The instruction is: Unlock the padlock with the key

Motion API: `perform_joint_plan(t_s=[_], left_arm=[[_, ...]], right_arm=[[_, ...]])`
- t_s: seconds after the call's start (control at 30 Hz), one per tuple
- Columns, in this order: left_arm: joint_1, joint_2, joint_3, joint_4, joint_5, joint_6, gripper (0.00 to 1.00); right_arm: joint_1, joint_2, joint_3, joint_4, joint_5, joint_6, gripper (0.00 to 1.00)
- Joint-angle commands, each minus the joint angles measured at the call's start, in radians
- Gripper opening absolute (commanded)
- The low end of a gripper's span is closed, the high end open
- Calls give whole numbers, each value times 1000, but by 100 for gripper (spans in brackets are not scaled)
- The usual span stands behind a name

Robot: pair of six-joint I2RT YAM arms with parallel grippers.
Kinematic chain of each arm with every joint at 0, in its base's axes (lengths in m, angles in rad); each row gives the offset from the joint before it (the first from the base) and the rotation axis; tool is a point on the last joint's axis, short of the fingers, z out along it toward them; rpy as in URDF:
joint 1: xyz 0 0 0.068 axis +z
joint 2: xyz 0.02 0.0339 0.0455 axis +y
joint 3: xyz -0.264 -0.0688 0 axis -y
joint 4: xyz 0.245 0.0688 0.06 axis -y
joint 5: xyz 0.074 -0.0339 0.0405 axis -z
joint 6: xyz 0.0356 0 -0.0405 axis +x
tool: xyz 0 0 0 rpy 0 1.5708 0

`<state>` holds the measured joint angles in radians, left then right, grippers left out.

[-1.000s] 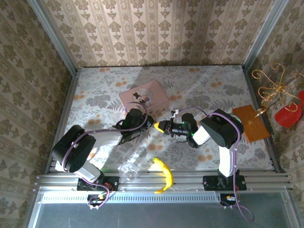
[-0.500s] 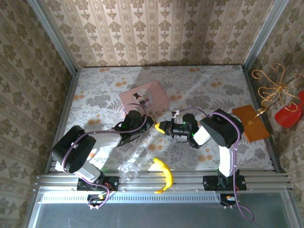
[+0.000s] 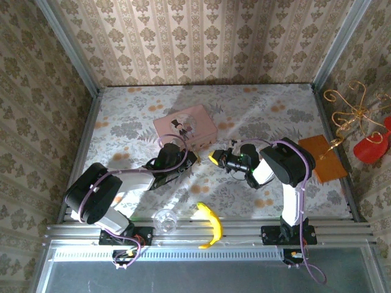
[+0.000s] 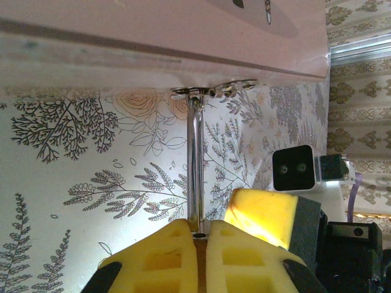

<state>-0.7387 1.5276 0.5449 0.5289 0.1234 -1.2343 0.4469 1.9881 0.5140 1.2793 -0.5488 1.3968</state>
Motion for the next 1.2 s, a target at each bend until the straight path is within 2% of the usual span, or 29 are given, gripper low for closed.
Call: perform_joint_plan(t_s=[0.0, 0.1, 0.2, 0.33, 0.6, 0.77, 0.93, 1.17], left_arm=[[-4, -30, 4, -10, 32, 12, 0], [-5, -39, 11, -33, 26, 11, 0], [-4, -54, 16, -56, 19, 15, 0], [-3, -63, 25, -80, 13, 14, 0], [-5, -39, 43, -89, 24, -5, 0], [-4, -33, 56, -97, 30, -7, 0], [-3, -27, 64, -104, 36, -9, 0], [-4, -20, 77, -109, 46, -10, 0]], right_arm=[[23, -97, -11, -188, 65, -147, 4], [68, -258, 16, -538, 184, -353, 9], [152, -434, 88, -933, 408, -567, 11], [254, -553, 170, -1216, 634, -743, 16], [449, -519, 305, -1432, 869, -883, 23], [527, -458, 407, -1522, 968, -932, 27], [562, -403, 490, -1579, 1022, -968, 34], [572, -327, 566, -1611, 1031, -996, 35]])
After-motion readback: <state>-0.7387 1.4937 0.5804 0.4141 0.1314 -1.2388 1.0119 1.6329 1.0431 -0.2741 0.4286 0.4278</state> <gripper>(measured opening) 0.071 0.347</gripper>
